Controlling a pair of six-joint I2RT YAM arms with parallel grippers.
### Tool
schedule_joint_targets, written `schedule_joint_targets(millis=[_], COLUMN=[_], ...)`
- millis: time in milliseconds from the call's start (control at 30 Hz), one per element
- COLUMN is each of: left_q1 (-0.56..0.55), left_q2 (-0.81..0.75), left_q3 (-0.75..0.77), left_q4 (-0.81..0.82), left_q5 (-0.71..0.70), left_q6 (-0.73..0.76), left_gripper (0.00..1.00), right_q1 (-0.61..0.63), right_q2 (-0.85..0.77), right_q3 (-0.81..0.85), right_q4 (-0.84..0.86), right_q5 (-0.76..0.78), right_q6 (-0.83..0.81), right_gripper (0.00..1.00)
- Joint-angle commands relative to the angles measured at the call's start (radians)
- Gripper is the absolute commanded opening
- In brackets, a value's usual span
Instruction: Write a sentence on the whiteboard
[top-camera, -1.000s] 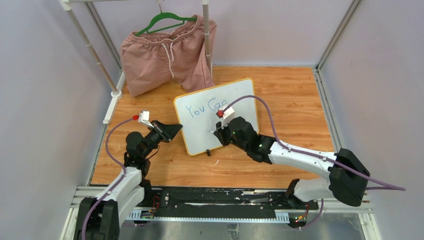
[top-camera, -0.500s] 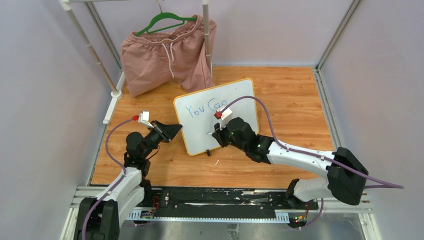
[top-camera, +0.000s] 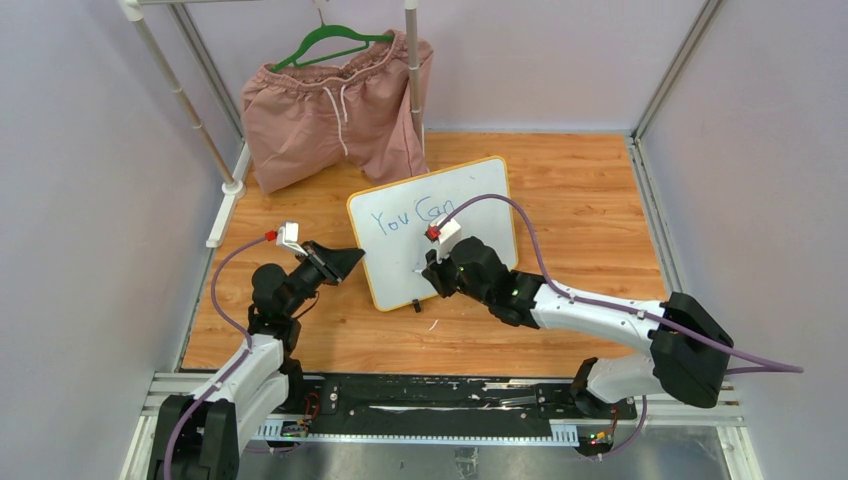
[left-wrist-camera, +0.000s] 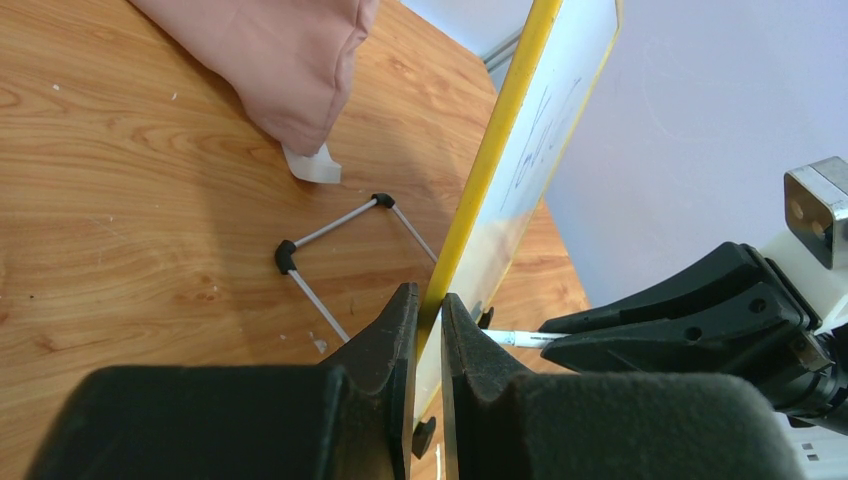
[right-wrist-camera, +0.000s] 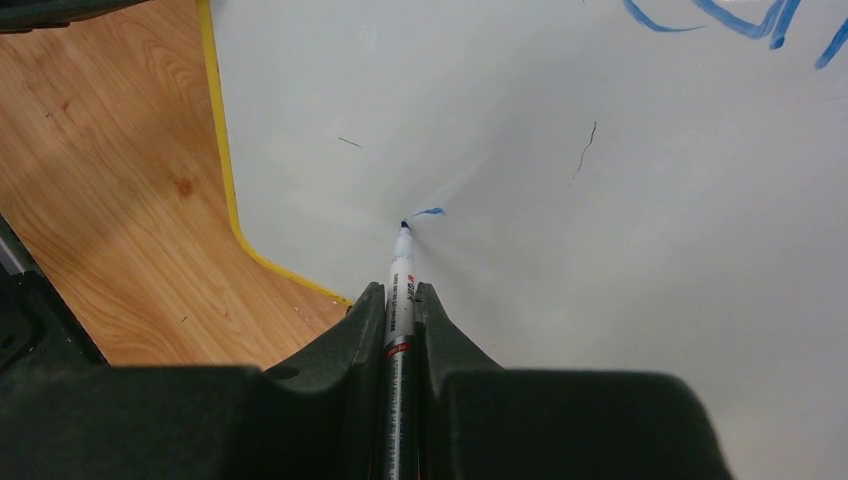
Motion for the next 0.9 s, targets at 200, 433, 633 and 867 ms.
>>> schedule_joint_targets(millis=[200,433,633,867], left_q1=[-0.003,-0.002,-0.002,-0.002], left_q2=[-0.017,-0.026,-0.030,-0.032], left_q3=[-0.003,-0.005,-0.007,-0.009], left_q4=[0.051,0.050,0.050,0.050], left_q5=[0.010,0.011,0.013,0.013], left_q6=[-0.013,-0.015,-0.016,-0.018], left_gripper=[0.00,0.00,0.00,0.00], right_q1=[0.013,0.005,-0.013,-0.034], right_q2=[-0.027,-0.041,-0.047,-0.030], right_q3=[-0.012,-0.014,0.016,0.072], right_q4=[-0.045,-0.055,-0.061,-0.064], right_q5=[0.047,0.073,0.081,0.075], right_q6=[-0.003,-0.004,-0.016,-0.041], right_gripper=[0.00,0.00,0.00,0.00])
